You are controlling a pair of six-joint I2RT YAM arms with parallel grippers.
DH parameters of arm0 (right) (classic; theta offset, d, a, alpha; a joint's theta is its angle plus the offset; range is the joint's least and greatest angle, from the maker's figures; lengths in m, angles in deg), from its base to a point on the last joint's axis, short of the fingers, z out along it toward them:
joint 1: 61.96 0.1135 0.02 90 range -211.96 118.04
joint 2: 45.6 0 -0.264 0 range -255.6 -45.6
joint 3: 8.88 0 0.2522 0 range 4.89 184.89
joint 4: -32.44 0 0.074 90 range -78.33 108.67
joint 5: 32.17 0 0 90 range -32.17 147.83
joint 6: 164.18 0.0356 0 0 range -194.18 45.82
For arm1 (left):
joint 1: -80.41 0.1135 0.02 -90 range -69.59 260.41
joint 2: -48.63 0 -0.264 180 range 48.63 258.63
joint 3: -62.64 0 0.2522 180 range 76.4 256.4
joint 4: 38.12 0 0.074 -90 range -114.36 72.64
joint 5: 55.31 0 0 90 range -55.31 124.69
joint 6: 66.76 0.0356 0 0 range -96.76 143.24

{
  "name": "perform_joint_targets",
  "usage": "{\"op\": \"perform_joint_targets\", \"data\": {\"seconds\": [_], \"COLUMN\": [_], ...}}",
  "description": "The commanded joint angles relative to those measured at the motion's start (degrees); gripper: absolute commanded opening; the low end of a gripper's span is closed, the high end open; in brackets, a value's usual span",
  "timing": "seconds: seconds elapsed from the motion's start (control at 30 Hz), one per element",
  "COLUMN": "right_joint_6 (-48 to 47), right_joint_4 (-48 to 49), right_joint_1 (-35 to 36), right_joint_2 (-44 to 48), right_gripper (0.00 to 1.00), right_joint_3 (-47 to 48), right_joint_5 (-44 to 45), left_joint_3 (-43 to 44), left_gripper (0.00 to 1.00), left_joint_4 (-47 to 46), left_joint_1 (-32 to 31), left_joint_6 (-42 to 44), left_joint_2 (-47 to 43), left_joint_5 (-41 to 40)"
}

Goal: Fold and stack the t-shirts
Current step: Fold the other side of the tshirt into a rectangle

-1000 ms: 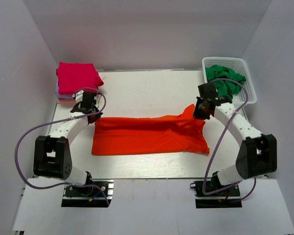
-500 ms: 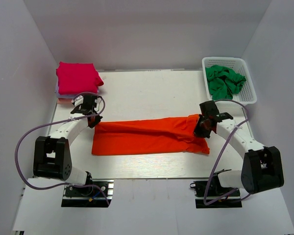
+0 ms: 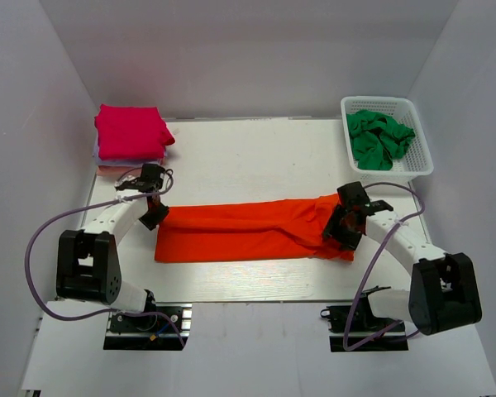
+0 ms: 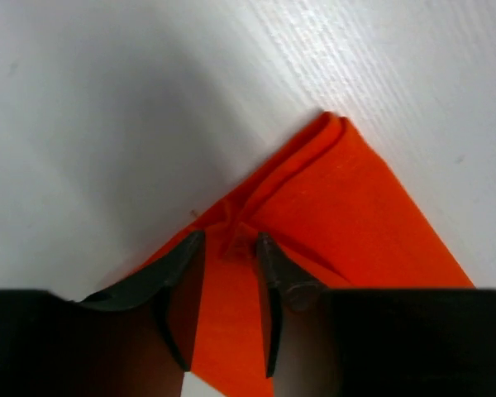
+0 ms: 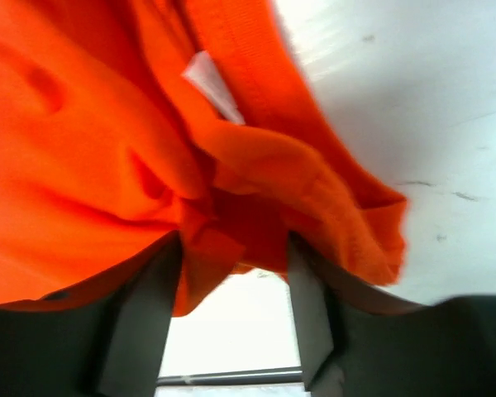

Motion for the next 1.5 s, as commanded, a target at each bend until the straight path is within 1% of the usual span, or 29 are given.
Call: {"op": "perform_joint_targets", "data": {"seconds": [0.0,0.03,0.07,0.1,0.13,0.2,0.3,0.33,0.4,0.43,0.47,0.5,0.53,0.57,0.6,0.63,0.67,0.7,0.73,0.83,0.87,0.9,0.93,0.97,1.03,1.1,1.27,1.33,1.47], "right_joint_6": [0.1,-0.2,-0.4,-0.6,-1.3,-2.2,-4.7,-6.8,-8.9,-11.6,-12.3,-13.1,-14.4,-15.9,-16.2,-17.4,-17.6,-17.8,-18.2,-17.7,-17.4,-16.8,-16.8,-16.7,-16.7,-16.2,-10.5,-8.9,-7.6], "right_joint_4": [-5.0,-6.7,-8.0,-8.7,-9.5,-9.7,-8.5,-5.4,-2.5,-0.1,1.0,3.6,5.0,8.1,9.0,9.9,11.4,11.6,11.6,8.1,7.0,5.5,5.2,4.9,2.5,-0.5,-4.9,-4.6,-3.9], "right_joint_1": [-0.1,-0.1,-0.2,-0.1,-0.2,-0.1,-0.2,-0.1,0.2,0.1,0.2,0.6,0.8,1.1,1.3,2.1,2.4,2.8,3.2,3.7,4.1,4.2,4.4,4.9,5.0,5.0,4.3,4.0,2.6], "right_joint_2": [2.5,3.1,3.5,4.8,5.2,6.0,6.4,6.3,6.1,5.3,4.8,4.4,2.7,2.1,1.4,-1.2,-2.1,-4.1,-6.4,-11.3,-14.8,-15.7,-16.7,-18.5,-20.7,-21.9,-22.0,-20.3,-18.0], "right_gripper": [0.62,0.66,0.77,0.86,0.9,0.9,0.9,0.9,0.9,0.9,0.9,0.9,0.9,0.9,0.9,0.9,0.9,0.9,0.9,0.9,0.9,0.9,0.9,0.9,0.9,0.9,0.9,0.9,0.9], "right_joint_3": [2.5,3.6,4.0,4.3,5.7,7.1,11.8,13.0,14.6,15.2,15.2,15.0,14.7,14.7,14.8,15.1,16.3,17.1,18.1,22.0,22.6,23.5,23.3,22.9,22.2,21.5,18.3,16.8,14.6], "right_joint_5": [6.0,7.1,9.4,9.8,10.6,11.3,10.5,8.5,4.8,1.2,-2.5,-4.0,-8.2,-9.2,-9.3,-9.3,-8.2,-6.6,-5.8,2.2,5.0,9.8,11.3,15.2,18.6,23.9,32.6,32.5,30.5], "left_joint_3": [4.4,4.9,4.9,6.3,6.9,8.3,10.7,11.4,13.8,15.6,16.2,16.2,16.2,16.2,16.2,14.3,13.3,12.2,10.1,6.0,5.1,4.2,3.5,2.7,2.0,0.5,-4.5,-6.7,-7.5], "left_gripper": [0.43,0.45,0.48,0.54,0.58,0.69,0.7,0.72,0.73,0.73,0.75,0.79,0.8,0.81,0.83,0.86,0.95,0.95,0.97,0.97,0.97,0.97,0.97,0.98,0.99,0.99,0.99,0.99,0.99], "left_joint_4": [10.9,12.7,16.0,17.4,19.5,20.9,22.2,22.2,21.6,21.6,20.9,18.5,16.6,14.6,9.9,7.1,4.2,-0.5,-2.8,-8.2,-9.1,-9.9,-9.9,-9.9,-9.9,-9.9,-8.6,-8.6,-7.3], "left_joint_1": [0.9,0.9,0.9,0.9,0.9,0.9,0.9,-0.1,-0.1,-0.1,-0.1,-0.1,-0.1,-0.1,-0.1,-0.1,-0.6,-0.6,-0.6,-1.8,-2.5,-3.2,-3.2,-3.2,-3.7,-3.7,-2.5,-2.5,-2.5], "left_joint_6": [-6.3,-7.3,-7.9,-7.9,-7.9,-7.9,-7.2,-6.3,-5.7,-5.1,-4.5,-3.7,-2.4,0.2,1.6,2.8,4.8,4.9,5.6,5.6,5.6,5.6,6.2,6.2,7.8,7.9,7.9,7.9,6.5], "left_joint_2": [-1.0,-1.0,-1.0,-0.5,-0.5,-0.5,0.1,0.1,0.1,-1.3,-1.9,-2.7,-3.5,-4.9,-5.5,-5.5,-6.2,-6.2,-5.6,-3.5,-1.9,-1.3,-0.7,0.0,0.7,0.7,0.7,1.4,4.3], "left_joint_5": [-4.6,-5.3,-6.0,-6.7,-6.7,-6.0,-3.2,-2.6,-0.1,-0.1,-0.1,-0.1,1.1,2.2,3.9,8.5,11.1,13.6,18.1,22.7,22.7,23.3,23.3,22.8,22.1,21.4,20.7,20.1,18.7]}}
